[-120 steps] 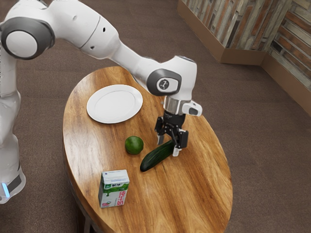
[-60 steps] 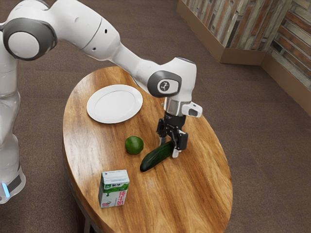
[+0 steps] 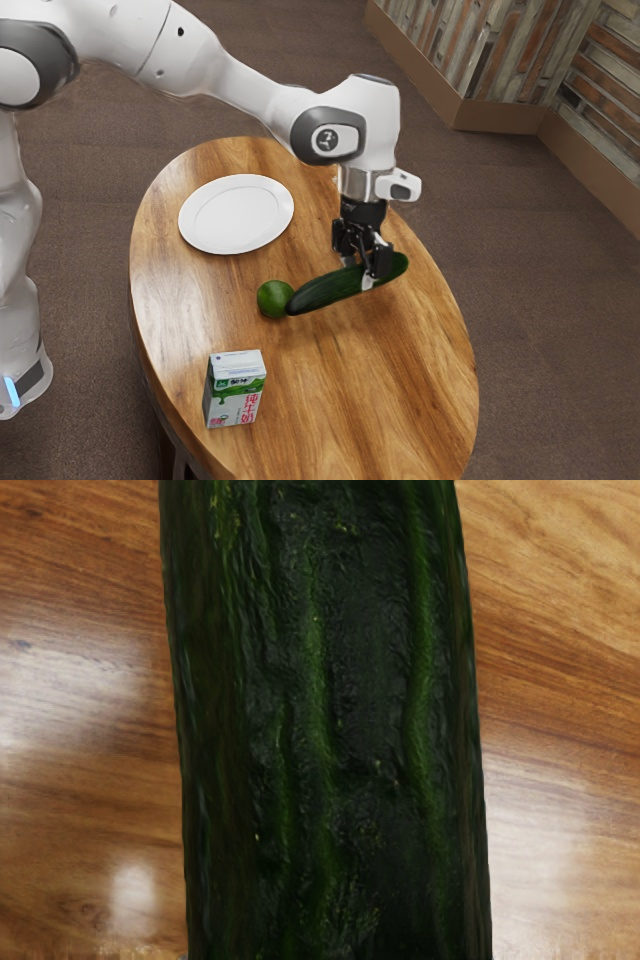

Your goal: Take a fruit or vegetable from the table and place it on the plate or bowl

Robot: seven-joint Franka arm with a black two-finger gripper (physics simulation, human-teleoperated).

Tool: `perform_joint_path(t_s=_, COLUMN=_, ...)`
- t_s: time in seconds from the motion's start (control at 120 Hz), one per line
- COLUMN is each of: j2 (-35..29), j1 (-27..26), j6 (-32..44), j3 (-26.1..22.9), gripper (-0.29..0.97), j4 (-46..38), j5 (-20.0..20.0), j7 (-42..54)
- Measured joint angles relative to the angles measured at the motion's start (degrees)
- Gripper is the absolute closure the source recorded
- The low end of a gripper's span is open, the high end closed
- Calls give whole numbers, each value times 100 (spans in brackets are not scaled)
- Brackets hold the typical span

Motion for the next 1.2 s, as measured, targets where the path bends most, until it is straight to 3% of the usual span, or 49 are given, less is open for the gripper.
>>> perform_joint_path(t_s=0.083, j2=-739, j1=56, j6=-37, j3=200, gripper=45, j4=-110, j5=214, j7=-127)
perform_joint_path(t_s=0.2, j2=-1621, j1=128, j6=-131, j3=925, gripper=45, j4=-735, j5=441, j7=-275)
perform_joint_path(t_s=0.342, j2=-2633, j1=882, j6=-271, j3=1165, gripper=45, j4=-1770, j5=677, j7=-419)
perform_joint_path(t_s=0.425, j2=-2919, j1=1404, j6=-358, j3=1299, gripper=45, j4=-2162, j5=827, j7=-485)
perform_joint_path(t_s=0.583, j2=-2861, j1=1628, j6=-477, j3=1701, gripper=45, j4=-2301, j5=1051, j7=-582)
perform_joint_path(t_s=0.75, j2=-2809, j1=1630, j6=-532, j3=1783, gripper=45, j4=-2308, j5=1123, j7=-650)
perform_joint_path(t_s=0.875, j2=-2823, j1=1629, j6=-550, j3=1878, gripper=19, j4=-2295, j5=1108, j7=-634)
perform_joint_path(t_s=1.05, j2=-2885, j1=1614, j6=-558, j3=1801, gripper=6, j4=-2239, j5=1082, j7=-611)
perform_joint_path(t_s=1.1, j2=-2791, j1=1554, j6=-541, j3=1760, gripper=4, j4=-1876, j5=799, j7=-677)
perform_joint_path(t_s=1.133, j2=-2673, j1=1219, j6=-549, j3=1537, gripper=3, j4=-1409, j5=697, j7=-870)
perform_joint_path(t_s=1.167, j2=-2347, j1=559, j6=-647, j3=1349, gripper=3, j4=-581, j5=772, j7=-1262)
perform_joint_path(t_s=1.2, j2=-1613, j1=-244, j6=-1024, j3=1262, gripper=2, j4=914, j5=998, j7=-1786)
